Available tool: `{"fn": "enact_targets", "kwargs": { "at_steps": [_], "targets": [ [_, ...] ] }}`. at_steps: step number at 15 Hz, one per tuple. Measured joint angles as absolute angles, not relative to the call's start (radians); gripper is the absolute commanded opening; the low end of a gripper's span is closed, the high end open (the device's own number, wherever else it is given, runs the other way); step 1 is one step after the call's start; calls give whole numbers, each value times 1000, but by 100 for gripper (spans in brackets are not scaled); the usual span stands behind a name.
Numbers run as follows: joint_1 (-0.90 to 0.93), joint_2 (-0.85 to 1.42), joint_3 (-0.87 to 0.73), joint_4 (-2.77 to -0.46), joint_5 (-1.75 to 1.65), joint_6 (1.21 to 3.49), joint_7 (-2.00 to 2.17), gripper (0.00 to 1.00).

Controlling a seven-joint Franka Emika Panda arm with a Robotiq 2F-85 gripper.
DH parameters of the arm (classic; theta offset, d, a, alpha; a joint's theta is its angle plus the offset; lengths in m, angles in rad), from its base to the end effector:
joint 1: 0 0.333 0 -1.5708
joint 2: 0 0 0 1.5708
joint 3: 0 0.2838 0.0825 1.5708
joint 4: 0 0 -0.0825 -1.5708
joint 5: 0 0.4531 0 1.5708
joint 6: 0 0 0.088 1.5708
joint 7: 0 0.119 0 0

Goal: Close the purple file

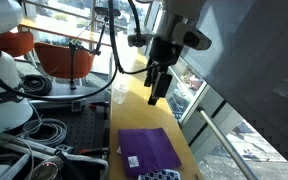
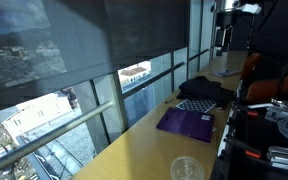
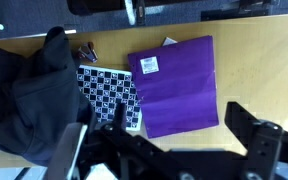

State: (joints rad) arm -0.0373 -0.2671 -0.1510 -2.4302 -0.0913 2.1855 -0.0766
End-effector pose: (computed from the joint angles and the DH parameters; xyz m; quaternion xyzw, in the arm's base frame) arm 0.5080 -0.0980 0.3255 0.9994 -0.0274 0.0079 0.0189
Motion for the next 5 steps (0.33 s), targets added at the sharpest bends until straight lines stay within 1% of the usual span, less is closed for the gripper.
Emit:
{"fn": "enact_targets", "kwargs": {
  "at_steps": [5],
  "targets": [
    [-41,-254,-150,-2424,-91,2186,-77,100]
  ]
}}
